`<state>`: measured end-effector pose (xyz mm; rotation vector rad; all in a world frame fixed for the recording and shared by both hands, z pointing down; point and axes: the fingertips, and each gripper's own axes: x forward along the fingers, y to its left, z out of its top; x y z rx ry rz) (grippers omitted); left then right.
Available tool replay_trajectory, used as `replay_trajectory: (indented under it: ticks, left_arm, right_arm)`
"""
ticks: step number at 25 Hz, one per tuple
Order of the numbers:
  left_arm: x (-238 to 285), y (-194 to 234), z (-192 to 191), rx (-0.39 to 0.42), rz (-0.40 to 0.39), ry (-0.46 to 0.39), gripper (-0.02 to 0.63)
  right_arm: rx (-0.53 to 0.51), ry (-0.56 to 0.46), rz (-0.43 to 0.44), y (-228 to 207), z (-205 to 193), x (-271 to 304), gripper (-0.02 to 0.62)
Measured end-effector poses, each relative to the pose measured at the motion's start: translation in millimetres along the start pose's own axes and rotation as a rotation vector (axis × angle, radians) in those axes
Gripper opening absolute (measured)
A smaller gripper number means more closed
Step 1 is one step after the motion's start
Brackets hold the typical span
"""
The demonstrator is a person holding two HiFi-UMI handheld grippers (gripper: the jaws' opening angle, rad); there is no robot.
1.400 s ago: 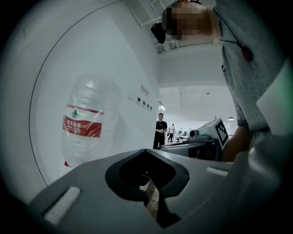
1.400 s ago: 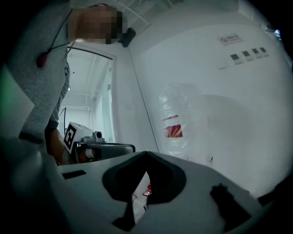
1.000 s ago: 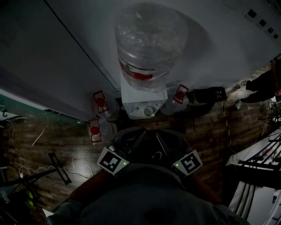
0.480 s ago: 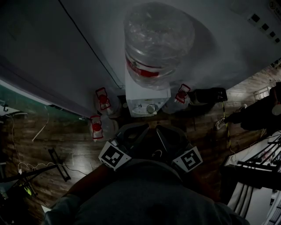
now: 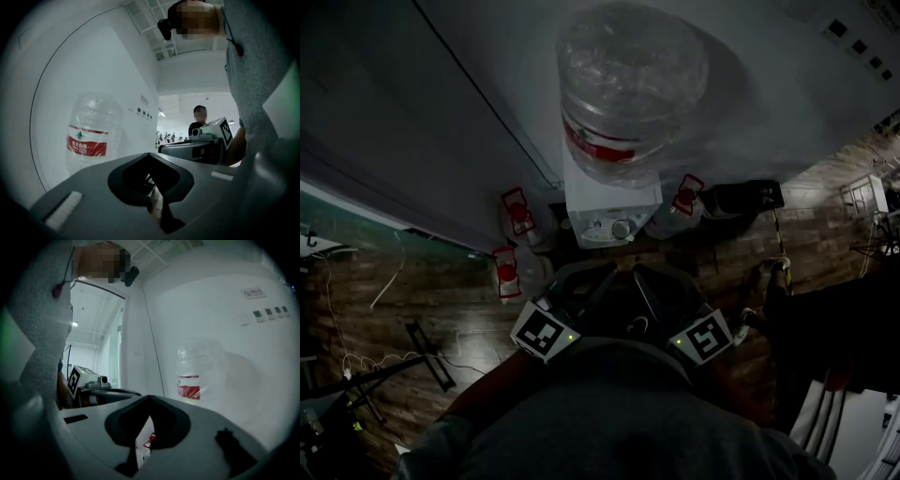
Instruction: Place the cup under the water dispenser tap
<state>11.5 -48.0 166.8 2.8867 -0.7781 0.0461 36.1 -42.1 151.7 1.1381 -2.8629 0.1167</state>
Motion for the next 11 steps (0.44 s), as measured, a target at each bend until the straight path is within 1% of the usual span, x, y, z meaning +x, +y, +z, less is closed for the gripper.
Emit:
replay_trajectory:
  ticks: [11]
  left_arm:
    - [2.8, -2.0, 3.3, 0.002, -0.004, -0.003, 0.009]
  right_arm:
    - [-0.003, -0.012, 0.001, -0.8, 1.5, -0.6, 0.014]
